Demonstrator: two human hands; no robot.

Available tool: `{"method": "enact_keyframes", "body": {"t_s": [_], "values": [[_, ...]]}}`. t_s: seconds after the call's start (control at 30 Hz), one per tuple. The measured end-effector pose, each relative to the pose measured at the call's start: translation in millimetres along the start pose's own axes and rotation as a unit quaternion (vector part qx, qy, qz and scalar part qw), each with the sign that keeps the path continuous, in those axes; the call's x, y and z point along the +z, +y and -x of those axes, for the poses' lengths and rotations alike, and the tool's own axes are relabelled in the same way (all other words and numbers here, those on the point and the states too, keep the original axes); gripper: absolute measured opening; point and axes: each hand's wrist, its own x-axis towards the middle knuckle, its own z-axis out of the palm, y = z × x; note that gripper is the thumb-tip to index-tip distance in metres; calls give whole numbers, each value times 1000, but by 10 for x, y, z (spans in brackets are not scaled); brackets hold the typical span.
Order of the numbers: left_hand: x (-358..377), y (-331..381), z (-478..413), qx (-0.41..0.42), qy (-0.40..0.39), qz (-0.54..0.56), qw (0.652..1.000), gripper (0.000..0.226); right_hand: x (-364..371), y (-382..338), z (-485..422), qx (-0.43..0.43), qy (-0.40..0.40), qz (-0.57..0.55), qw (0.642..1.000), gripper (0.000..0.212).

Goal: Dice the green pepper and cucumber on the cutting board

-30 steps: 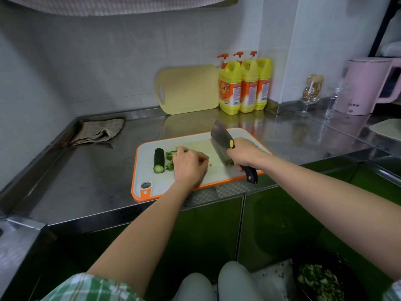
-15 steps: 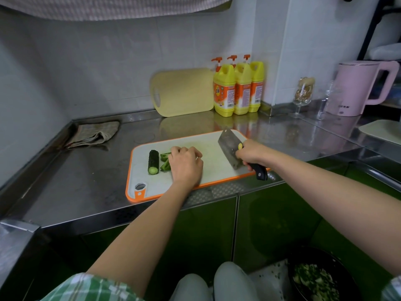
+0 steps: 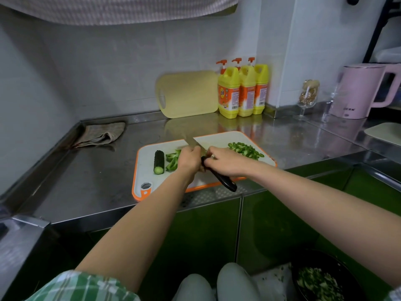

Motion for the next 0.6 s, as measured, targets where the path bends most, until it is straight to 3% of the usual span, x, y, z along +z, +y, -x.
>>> {"method": "enact_keyframes", "body": {"t_s": [0.07,0.17,0.23,0.37,0.43,0.6], "values": [[-89,3,31,-23,23,15,999,31,-28,56,-40,0,31,-116,993,27],[-184,-3,30,-59,40,39,997,26,-61,213,-128,-23,129,-109,985,40],[-211,-18,20,-71,41,56,995,24,-8,247,-130,-75,98,-86,989,48],[-198,-29,28,-60,38,54,996,27,272,176,-163,-131,-44,-77,987,55],[-203,-45,2,-58,50,49,996,28,381,177,-234,-115,-52,-80,989,64],[-253,-83,-67,-56,86,41,994,31,329,155,-268,-27,-56,24,998,59]]}}
